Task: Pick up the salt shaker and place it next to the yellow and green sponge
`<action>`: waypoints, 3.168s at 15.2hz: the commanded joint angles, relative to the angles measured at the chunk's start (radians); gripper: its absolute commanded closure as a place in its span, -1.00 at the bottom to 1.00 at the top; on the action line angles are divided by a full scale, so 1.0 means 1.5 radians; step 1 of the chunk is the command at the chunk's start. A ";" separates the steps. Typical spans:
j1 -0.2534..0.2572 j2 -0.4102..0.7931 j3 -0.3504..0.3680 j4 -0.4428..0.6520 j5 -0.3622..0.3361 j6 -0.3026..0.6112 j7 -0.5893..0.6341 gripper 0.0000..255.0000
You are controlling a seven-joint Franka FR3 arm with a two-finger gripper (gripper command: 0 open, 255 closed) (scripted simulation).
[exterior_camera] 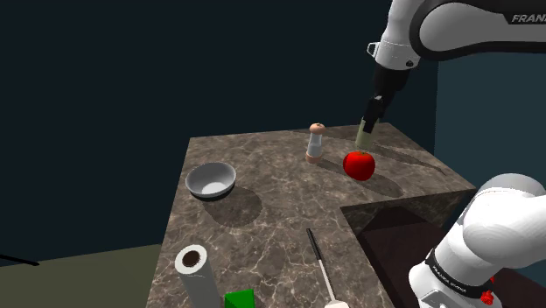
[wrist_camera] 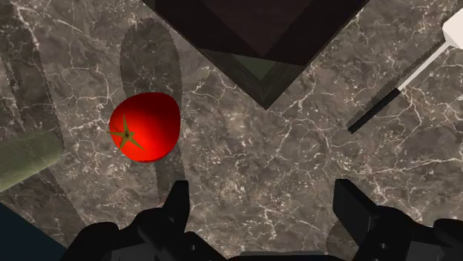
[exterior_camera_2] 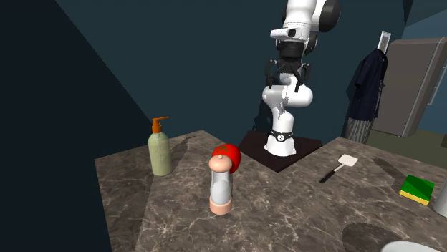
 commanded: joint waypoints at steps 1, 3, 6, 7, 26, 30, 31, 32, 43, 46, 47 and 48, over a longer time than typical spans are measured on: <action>0.000 0.000 0.000 0.000 0.000 0.000 0.000 -1.00; -0.006 0.046 -0.014 0.009 -0.006 0.036 -0.013 -1.00; -0.013 0.118 -0.033 0.031 -0.013 0.086 -0.032 -1.00; -0.015 0.143 -0.039 0.040 -0.014 0.102 -0.038 -1.00; -0.046 0.639 -0.122 0.377 0.049 0.248 -0.176 -1.00; -0.054 0.697 -0.123 0.419 0.062 0.261 -0.190 -1.00; -0.054 0.700 -0.123 0.415 0.063 0.269 -0.190 -1.00; -0.054 0.704 -0.123 0.410 0.064 0.277 -0.190 -1.00; -0.055 0.717 -0.122 0.396 0.066 0.304 -0.192 -1.00; -0.055 0.717 -0.122 0.396 0.066 0.304 -0.192 1.00; -0.054 0.717 -0.122 0.396 0.066 0.304 -0.192 1.00; -0.054 0.717 -0.122 0.396 0.066 0.304 -0.192 1.00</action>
